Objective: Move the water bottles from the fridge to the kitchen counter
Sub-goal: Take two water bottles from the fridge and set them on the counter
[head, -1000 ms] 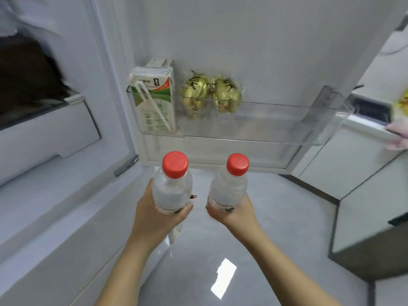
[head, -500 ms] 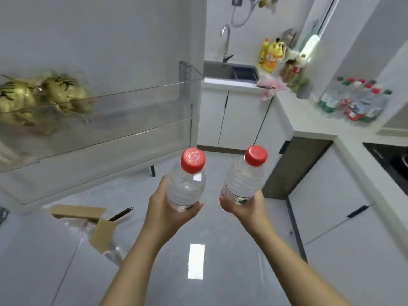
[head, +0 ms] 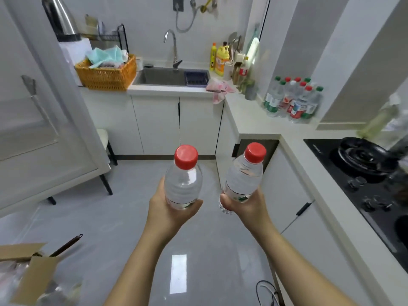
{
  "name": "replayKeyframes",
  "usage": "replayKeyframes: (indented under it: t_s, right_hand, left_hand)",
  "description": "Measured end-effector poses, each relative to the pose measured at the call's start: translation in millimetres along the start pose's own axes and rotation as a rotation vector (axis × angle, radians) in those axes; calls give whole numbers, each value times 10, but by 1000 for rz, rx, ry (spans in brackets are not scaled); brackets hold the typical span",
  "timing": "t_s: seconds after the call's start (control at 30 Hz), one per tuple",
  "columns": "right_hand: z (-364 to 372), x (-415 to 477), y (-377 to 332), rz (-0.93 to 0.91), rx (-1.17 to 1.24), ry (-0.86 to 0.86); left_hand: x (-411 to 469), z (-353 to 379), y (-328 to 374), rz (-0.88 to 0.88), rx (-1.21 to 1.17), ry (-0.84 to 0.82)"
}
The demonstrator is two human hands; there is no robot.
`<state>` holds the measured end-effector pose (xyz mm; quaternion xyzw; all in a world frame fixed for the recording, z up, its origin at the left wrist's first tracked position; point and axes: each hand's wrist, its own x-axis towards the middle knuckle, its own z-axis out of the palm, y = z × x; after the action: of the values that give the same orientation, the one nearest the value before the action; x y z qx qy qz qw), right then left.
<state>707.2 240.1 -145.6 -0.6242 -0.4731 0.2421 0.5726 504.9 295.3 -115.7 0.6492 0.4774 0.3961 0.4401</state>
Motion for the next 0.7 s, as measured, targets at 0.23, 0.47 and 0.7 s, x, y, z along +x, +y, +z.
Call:
replayKeyframes:
  t_s: [0.23,0.47,0.7]
  right_hand:
    - [-669,198,193,82,-23,105]
    - [-1050,645,479,144,13,196]
    - [-1216,1578,932,228,-90,245]
  left_hand:
    - [300,721,216,18,-2,-71]
    - [888,1317,286,59,-31,-166]
    - [1936,1812,283,80,-63,-254]
